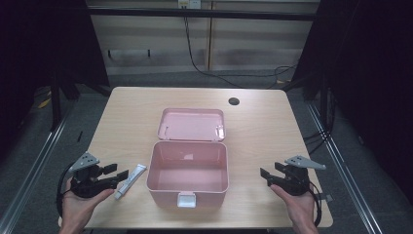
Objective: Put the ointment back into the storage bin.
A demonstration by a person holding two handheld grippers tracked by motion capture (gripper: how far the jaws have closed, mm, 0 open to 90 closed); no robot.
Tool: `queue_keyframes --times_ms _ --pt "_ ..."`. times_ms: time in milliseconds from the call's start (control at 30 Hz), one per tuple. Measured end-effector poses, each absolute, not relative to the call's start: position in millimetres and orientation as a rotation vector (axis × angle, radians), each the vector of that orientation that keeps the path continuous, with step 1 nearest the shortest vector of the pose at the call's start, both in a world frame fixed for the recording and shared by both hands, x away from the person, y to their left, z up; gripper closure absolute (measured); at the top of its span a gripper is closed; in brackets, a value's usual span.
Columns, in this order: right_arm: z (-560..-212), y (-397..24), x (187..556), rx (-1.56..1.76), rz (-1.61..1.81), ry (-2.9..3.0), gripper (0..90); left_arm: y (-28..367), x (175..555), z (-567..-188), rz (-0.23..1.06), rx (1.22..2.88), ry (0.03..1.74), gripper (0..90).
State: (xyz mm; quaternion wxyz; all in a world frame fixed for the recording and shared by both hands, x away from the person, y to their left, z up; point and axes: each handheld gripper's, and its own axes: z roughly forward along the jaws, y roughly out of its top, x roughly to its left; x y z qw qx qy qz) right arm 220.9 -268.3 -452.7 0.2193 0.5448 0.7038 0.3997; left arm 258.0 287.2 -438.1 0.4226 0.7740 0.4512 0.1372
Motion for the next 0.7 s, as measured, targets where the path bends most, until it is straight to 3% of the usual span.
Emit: queue_keyframes --times_ms 400,700 --pt "-435.9 -257.9 201.2 1.479 1.236 1.995 39.9 293.4 258.3 -412.9 0.278 1.971 1.145 51.7" --pt "-438.7 -255.7 186.2 1.453 1.249 2.083 39.9 285.2 260.1 -395.4 0.279 2.106 1.106 53.9"
